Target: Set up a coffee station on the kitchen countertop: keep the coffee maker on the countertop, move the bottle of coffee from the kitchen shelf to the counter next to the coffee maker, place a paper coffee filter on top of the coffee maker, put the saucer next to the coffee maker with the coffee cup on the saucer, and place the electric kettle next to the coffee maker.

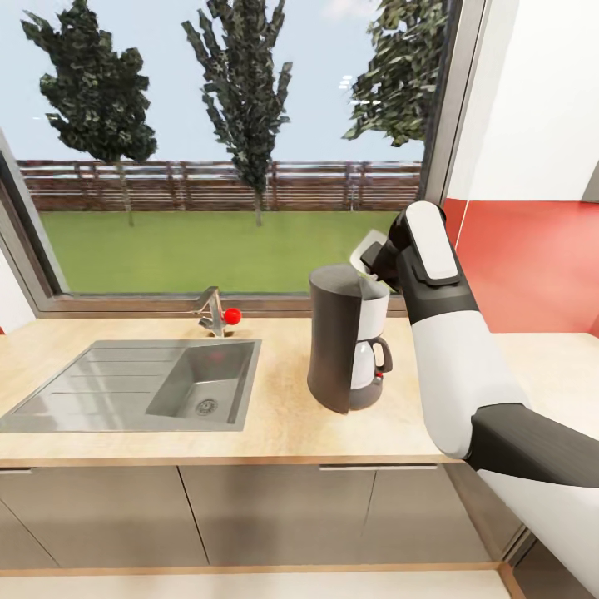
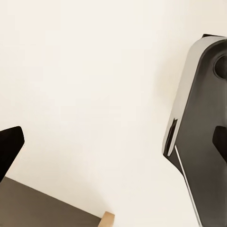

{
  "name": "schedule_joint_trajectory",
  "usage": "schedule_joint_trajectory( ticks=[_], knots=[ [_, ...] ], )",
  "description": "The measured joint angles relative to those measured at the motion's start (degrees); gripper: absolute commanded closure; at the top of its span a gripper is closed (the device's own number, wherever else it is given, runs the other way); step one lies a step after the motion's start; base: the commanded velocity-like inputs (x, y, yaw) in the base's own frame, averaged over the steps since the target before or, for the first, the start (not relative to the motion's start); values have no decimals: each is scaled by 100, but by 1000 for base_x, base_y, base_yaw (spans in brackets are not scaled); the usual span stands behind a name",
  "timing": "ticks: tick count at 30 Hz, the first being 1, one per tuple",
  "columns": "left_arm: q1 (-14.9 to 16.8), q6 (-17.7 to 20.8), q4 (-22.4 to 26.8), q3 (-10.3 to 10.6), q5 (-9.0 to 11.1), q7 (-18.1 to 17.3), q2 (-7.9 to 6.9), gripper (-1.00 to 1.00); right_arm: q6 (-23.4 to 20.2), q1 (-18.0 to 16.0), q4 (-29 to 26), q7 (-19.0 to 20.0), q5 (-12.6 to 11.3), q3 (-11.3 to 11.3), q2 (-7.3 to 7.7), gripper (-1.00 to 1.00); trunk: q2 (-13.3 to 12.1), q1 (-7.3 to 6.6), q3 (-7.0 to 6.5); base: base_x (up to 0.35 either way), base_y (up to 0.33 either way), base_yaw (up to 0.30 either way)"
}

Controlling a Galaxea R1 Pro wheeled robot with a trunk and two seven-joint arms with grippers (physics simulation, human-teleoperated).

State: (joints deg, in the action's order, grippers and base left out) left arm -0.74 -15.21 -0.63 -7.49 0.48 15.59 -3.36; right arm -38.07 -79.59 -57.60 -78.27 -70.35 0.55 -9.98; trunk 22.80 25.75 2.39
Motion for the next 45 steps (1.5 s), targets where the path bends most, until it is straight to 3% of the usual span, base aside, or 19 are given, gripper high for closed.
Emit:
schedule_joint_trajectory(
  ticks=[45],
  knots=[
    [-9, -1, 5, -9, 2, -27, -33, -100, 3, 60, 6, -39, 0, 0, 0, 100, 0, 0, 0, 44, 0, 0]
  ],
)
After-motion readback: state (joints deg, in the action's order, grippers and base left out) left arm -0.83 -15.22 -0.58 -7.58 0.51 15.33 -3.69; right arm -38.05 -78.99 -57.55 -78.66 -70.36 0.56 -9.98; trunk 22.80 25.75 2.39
